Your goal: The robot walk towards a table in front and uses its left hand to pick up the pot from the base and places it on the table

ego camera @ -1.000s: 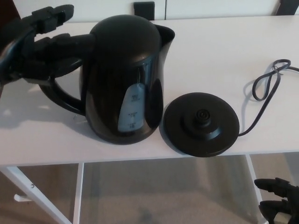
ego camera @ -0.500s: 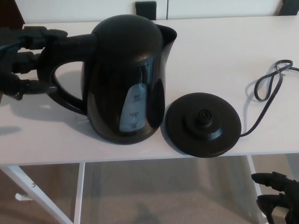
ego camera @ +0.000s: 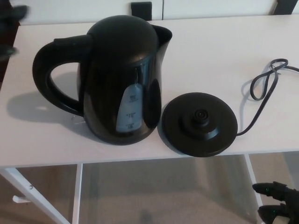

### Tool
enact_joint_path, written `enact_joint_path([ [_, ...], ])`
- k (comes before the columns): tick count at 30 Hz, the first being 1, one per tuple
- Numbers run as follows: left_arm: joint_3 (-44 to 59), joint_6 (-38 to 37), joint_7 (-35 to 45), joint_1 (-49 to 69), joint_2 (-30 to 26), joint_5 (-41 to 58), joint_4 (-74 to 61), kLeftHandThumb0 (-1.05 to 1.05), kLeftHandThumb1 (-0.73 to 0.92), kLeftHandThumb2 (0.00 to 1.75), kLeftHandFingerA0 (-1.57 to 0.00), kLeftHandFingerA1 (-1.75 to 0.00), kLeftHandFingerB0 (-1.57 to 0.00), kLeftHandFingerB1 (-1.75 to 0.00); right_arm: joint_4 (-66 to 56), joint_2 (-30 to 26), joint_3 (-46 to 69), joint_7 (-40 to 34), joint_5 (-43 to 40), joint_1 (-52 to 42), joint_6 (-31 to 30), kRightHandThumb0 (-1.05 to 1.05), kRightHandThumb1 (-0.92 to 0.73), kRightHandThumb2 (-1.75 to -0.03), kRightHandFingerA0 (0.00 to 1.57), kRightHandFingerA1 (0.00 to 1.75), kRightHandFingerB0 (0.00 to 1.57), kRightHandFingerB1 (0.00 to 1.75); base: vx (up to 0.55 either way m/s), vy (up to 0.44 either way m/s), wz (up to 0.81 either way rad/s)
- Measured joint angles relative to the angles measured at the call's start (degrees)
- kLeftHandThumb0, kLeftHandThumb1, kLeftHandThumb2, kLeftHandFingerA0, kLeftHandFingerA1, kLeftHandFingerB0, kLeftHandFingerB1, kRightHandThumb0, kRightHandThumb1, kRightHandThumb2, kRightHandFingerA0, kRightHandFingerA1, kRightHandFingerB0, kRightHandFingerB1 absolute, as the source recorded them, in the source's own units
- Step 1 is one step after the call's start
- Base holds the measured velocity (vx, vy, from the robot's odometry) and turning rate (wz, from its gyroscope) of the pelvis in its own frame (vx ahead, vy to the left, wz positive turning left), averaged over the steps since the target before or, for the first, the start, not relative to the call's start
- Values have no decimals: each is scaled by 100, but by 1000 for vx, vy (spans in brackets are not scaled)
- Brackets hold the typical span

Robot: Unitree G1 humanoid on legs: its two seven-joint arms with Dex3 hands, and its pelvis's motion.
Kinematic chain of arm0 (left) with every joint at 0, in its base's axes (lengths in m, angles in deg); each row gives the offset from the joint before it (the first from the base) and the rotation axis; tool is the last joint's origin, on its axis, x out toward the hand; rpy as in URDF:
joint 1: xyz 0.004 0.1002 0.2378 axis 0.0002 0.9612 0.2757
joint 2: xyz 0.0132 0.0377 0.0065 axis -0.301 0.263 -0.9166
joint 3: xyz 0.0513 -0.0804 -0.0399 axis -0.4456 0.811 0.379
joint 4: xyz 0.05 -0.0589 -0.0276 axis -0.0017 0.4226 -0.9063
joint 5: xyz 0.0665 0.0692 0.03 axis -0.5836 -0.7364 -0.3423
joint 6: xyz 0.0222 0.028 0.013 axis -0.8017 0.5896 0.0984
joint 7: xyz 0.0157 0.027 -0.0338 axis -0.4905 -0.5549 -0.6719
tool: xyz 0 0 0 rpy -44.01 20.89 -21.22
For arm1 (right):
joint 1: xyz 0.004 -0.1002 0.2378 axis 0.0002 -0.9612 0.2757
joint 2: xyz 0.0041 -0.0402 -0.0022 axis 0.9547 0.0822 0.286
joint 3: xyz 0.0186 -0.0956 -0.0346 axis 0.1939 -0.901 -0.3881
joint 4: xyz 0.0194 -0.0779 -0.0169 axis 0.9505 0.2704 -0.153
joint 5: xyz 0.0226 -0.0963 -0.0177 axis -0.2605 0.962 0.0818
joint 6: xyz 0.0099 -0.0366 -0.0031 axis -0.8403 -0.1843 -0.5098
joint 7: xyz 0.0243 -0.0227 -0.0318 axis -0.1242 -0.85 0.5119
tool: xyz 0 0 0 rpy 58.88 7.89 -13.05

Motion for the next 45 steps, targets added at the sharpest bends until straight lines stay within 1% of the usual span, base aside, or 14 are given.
enact_joint_path([
  [2, 518, -138, 37, 370, -66, 110, 271, -77, 43, 76, 0, 0, 0, 0, 28, -2, -28, 11, 9, -31, 18, -4, -71, -59, 49, 50, 47, 47, 0, 0, 0],
  [6, 1370, -297, 115, 1172, -41, 324, 773, -77, 53, 57, 0, 0, 0, 0, 120, -6, -59, 18, 29, -171, 94, -6, -72, -60, 47, 49, 46, 46, 0, 0, 0],
  [7, 1620, -305, 136, 1463, 13, 397, 871, -80, 48, 82, 0, -3, 0, 0, 154, -5, -61, 21, 29, -238, 121, -7, -72, -61, 47, 49, 46, 46, 0, 0, 0],
  [8, 1728, -305, 138, 1622, 58, 425, 885, -80, 48, 82, 0, -3, 0, 0, 173, -5, -61, 23, 29, -272, 128, -7, -72, -61, 47, 49, 46, 46, 0, 0, 0],
  [13, 2231, -405, 160, 3009, 779, 572, 1037, -77, 49, 80, 0, -5, 0, 0, 225, 34, -27, 27, 14, -471, 150, -6, -72, -60, 47, 46, 45, 44, 0, 0, 0],
  [15, 2252, -518, 147, 3463, 1111, 584, 1130, -63, 48, 82, 0, -22, 0, -16, 244, 37, 0, 24, 3, -535, 154, -6, -72, -60, 46, 46, 45, 44, 0, 0, 0],
  [17, 2180, -672, 70, 3901, 1488, 540, 1260, -42, 54, 64, -6, -30, -5, -23, 264, 44, 48, 17, -17, -592, 156, -10, -73, -60, 44, 45, 41, 42, 0, 0, 0],
  [18, 2130, -720, 36, 4028, 1602, 513, 1303, -56, 62, 61, -6, -26, -5, -21, 274, 46, 64, 14, -21, -609, 156, -12, -53, -84, 34, 54, 31, 52, 0, 0, 0],
  [22, 1538, -1050, -334, 4603, 2073, 124, 1560, -58, 64, 62, -9, -28, -7, -22, 317, 67, 163, 11, -64, -650, 166, -16, -52, -85, 33, 54, 29, 51, 0, 0, 0],
  [25, 1001, -1264, -606, 4781, 2232, -195, 1651, -69, 50, 83, -6, -35, -5, -25, 318, 73, 229, 11, -92, -650, 179, -19, -52, -88, 28, 53, 26, 51, 0, 0, 0],
  [26, 846, -1335, -676, 4809, 2260, -289, 1653, -68, 49, 82, -6, -34, -5, -26, 316, 78, 246, 11, -102, -650, 182, -21, -73, -61, 36, 42, 34, 39, 0, 0, 0],
  [33, -310, -1828, -1211, 4980, 2571, -940, 1449, -72, 49, 82, -6, -34, -5, -23, 262, 135, 425, -4, -148, -663, 238, -22, -73, -61, 38, 43, 36, 40, 0, 0, 0],
  [34, -476, -1890, -1317, 5017, 2631, -1038, 1372, -64, 62, 61, -10, -27, -9, -20, 240, 144, 448, -7, -155, -669, 249, -21, -53, -88, 29, 53, 25, 51, 0, 0, 0],
  [45, -957, -2004, -1729, 4546, 2934, -1220, 1831, -60, 45, 82, 0, -24, 0, -22, 135, 244, 561, -20, -249, -703, 347, -21, -55, -90, 29, 53, 22, 50, 0, 0, 0],
])
